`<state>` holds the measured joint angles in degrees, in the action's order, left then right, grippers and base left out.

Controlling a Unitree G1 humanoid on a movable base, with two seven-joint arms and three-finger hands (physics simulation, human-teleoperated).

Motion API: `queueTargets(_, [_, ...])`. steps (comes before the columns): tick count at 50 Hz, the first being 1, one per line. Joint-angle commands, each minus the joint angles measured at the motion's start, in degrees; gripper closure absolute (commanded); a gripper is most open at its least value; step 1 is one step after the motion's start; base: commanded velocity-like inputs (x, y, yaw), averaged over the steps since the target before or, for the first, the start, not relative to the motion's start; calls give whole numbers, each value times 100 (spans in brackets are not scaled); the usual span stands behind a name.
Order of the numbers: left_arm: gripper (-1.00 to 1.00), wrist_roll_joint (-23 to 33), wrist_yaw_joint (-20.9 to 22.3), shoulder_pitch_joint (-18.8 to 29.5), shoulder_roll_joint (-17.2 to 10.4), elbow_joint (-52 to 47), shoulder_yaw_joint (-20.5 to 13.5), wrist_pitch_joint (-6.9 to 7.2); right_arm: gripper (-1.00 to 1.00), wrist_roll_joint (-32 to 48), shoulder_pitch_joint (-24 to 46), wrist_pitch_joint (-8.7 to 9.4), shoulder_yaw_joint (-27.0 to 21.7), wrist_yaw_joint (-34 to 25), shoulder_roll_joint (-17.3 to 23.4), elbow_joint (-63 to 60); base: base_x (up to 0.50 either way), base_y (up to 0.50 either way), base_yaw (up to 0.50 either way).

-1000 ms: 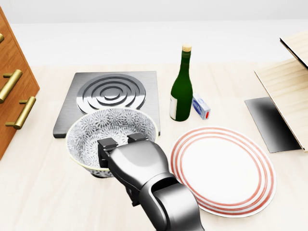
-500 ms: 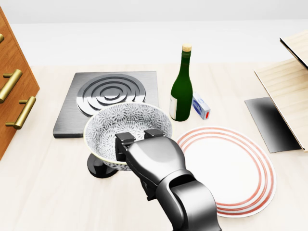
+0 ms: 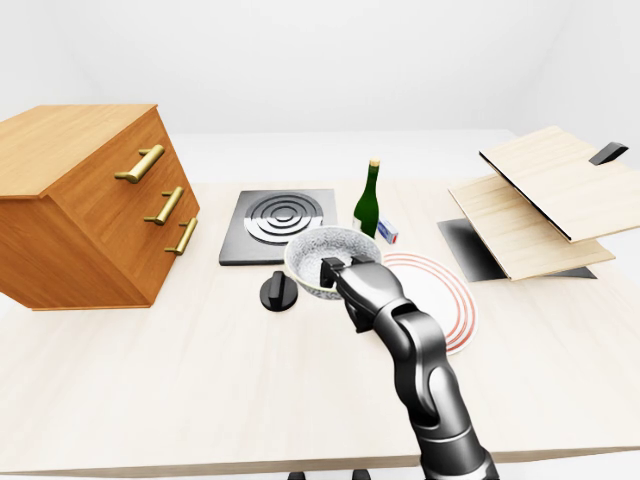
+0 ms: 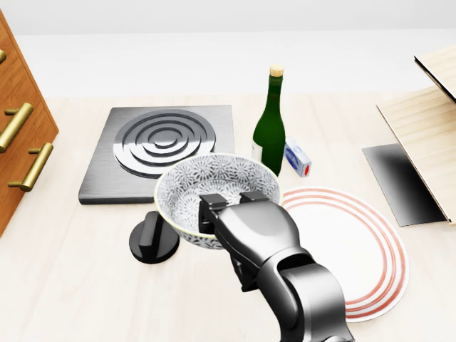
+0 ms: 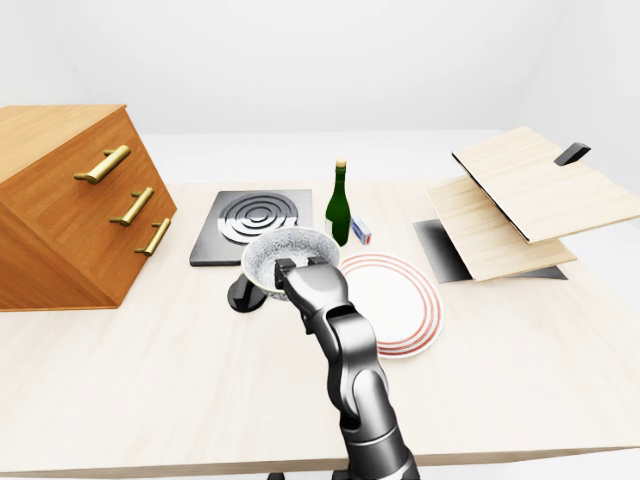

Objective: Pick up the akita bowl and put it on the plate.

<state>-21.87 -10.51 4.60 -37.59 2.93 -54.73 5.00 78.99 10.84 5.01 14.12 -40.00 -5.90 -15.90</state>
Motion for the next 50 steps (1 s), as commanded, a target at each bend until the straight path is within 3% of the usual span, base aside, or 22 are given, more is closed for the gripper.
queueTargets(1, [-100, 11, -15, 16, 6, 72, 40, 0, 100, 125, 81, -1, -232, 0, 151, -52, 0, 0, 0])
queueTargets(21, [-100, -17, -21, -3, -13, -47, -25, 0, 100, 230, 44, -1, -471, 0, 336, -274, 0, 0, 0])
queueTargets(50, [-100, -26, -83, 22, -36, -2, 5, 0, 100, -37, -91, -1, -1210, 0, 919, -377, 0, 0, 0])
